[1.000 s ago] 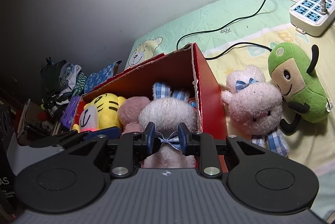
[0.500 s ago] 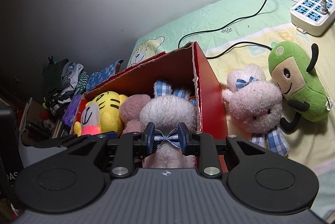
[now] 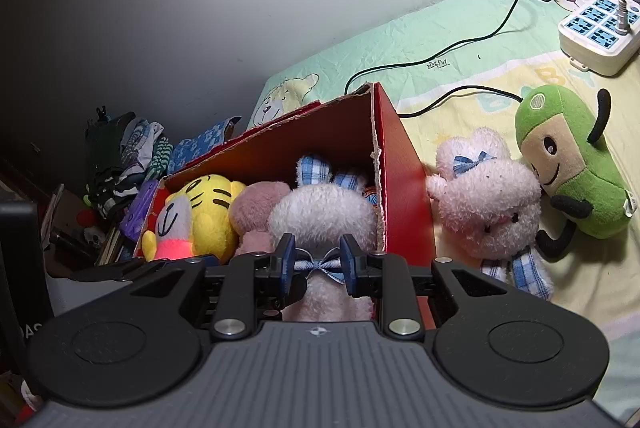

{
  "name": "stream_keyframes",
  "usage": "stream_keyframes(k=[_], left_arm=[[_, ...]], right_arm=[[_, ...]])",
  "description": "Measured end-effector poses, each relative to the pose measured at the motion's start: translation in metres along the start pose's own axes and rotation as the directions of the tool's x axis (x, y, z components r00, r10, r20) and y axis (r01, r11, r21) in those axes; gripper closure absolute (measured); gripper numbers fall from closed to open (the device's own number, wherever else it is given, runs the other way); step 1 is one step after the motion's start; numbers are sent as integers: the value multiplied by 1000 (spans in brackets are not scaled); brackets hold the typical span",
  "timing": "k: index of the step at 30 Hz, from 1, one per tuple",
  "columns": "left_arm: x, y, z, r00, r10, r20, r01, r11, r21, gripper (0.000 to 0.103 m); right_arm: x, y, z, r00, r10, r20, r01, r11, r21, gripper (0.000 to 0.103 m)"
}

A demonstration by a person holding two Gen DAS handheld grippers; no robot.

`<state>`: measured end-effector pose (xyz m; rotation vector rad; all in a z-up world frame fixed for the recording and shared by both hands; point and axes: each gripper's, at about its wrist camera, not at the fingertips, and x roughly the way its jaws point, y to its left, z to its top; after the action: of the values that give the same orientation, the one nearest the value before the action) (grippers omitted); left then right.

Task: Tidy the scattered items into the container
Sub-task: 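Open the right gripper to release the white bunny plush, then move the right gripper over the green bean plush on the sheet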

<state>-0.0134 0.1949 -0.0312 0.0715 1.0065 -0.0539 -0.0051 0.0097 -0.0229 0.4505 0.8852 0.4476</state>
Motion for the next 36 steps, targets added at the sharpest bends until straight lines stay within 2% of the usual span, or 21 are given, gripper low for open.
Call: stream_keyframes(k=[10,22,30,36], left_arm=[[-17,-5,-3,998,61,29,-61,998,20,12],[-40,-16,-12,990,127,59,-128,992,12,12],[-53,-18,-14,981,180,65,-177,983,-47,12],[-74,-31,-11,979,182,91,-174,981,-85,12]], right_arm=[[-11,-2,-3,999,30,17,-30,999,18,73],[-34,-2,-10,996,65,56,-66,998,10,73],[-49,-6,-14,994,89,57,-88,996,-22,72],[-64,-16,-13,993,98,60,-96,994,-43,72]])
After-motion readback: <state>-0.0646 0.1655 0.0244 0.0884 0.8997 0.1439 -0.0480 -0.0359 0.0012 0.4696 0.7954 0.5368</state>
